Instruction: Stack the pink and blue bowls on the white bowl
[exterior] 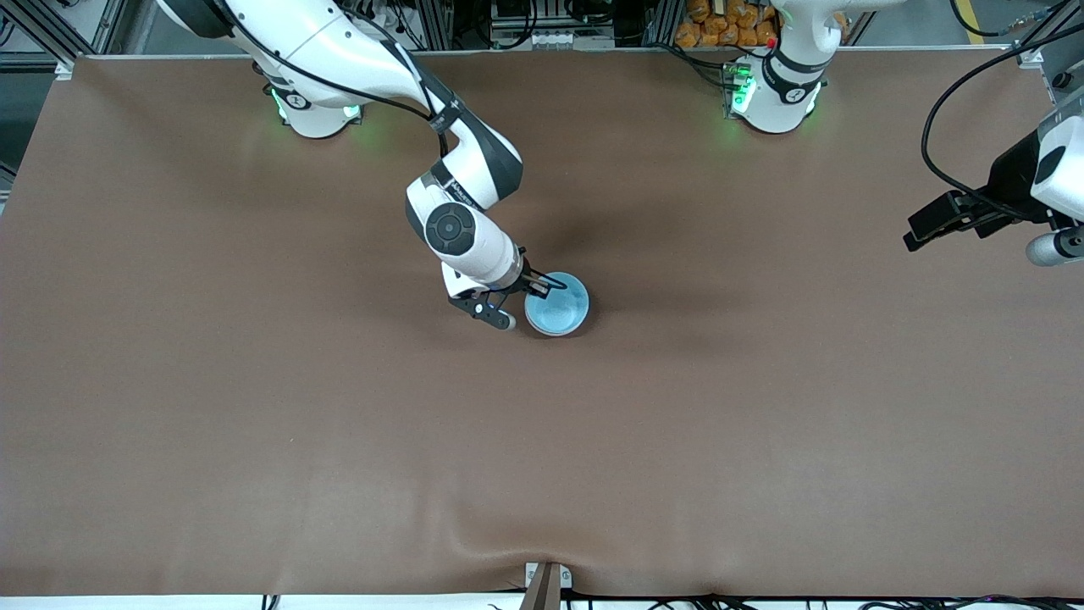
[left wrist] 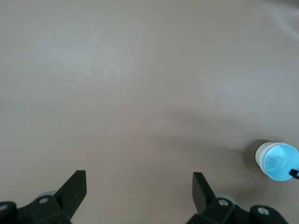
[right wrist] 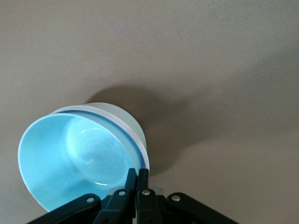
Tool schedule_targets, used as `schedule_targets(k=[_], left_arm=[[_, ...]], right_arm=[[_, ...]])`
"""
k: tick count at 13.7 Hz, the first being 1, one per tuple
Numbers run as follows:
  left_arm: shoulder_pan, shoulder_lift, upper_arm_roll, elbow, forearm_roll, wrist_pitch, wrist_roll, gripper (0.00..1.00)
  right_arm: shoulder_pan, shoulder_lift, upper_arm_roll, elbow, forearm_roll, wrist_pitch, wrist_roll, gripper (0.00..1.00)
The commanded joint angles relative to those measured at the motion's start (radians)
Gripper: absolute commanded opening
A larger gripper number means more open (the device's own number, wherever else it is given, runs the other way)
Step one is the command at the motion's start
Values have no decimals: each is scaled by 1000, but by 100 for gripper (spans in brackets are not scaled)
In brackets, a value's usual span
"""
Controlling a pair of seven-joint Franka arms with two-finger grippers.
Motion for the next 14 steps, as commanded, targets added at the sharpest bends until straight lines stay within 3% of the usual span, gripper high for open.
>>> schedule_targets(k=[1, 2, 5, 8, 11, 12, 14], left_arm=[[2, -12, 1, -4, -22, 14, 23, 100], [2, -11, 1, -4, -24, 16, 23, 100], [-1, -9, 1, -8, -22, 19, 23, 100], [0, -17, 1, -11, -22, 14, 24, 100], [2, -20, 1, -11, -22, 8, 24, 100], [3, -20, 1, -10, -22, 8, 24, 100], [3, -20, 1, -8, -22, 8, 24, 100]], right_arm=[[-1, 2, -12, 3, -17, -4, 20, 62], [-7, 2, -13, 8, -17, -12, 20, 100], [-21, -11, -30, 61, -17, -67, 15, 100], [-33, -7, -81, 245, -46, -243, 11, 100], [-115, -10, -105, 342, -63, -296, -17, 100], [-140, -12, -102, 365, -107, -297, -69, 100], [-146, -30, -101, 378, -288, -306, -111, 100]])
